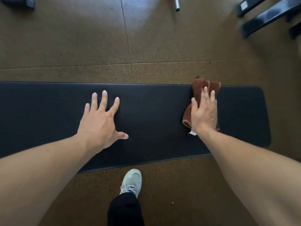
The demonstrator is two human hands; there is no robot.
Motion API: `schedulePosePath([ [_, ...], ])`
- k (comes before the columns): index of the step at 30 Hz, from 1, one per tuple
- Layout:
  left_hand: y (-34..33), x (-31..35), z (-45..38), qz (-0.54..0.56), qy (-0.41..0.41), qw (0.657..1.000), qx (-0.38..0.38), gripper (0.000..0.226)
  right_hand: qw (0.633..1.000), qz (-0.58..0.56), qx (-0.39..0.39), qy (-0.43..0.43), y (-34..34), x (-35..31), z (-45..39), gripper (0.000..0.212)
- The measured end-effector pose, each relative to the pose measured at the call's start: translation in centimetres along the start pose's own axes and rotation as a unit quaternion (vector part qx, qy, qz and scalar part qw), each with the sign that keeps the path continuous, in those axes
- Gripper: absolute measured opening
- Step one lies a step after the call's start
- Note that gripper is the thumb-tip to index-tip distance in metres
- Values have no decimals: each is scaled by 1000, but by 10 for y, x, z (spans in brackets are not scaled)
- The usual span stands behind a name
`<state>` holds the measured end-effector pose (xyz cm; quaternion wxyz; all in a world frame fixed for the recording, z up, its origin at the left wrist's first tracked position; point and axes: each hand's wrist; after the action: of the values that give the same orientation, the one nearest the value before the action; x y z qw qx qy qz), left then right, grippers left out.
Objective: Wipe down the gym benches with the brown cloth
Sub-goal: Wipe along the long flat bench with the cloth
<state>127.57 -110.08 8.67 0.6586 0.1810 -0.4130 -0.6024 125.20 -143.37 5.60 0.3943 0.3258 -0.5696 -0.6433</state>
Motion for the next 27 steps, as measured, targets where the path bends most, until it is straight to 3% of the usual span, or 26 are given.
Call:
schedulePosePath([
  [4,6,-9,2,12,-34,999,-17,121,1000,-13,5,4,-8,-33,61,55],
  [9,3,-67,45,26,-100,994,-26,90,999,-12,-13,35,-25,-106,188,54],
  [18,-18,-291,178,93,15,991,98,71,974,9,-43,221,-33,-290,302,56],
  [23,-11,-392,228,92,60,987,119,77,923,6,-55,380,-27,-435,367,56],
  [27,-4,-457,264,147,152,972,103,87,870,8,-84,486,-25,-541,417,59],
])
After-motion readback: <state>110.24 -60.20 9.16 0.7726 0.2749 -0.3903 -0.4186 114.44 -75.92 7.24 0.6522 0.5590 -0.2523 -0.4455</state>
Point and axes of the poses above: each hand's wrist, its own z-axis away from the middle knuckle, its own y-axis out of the back of the hand, x = y × z, and after that the axes turned 14 degrees about z, right-handed
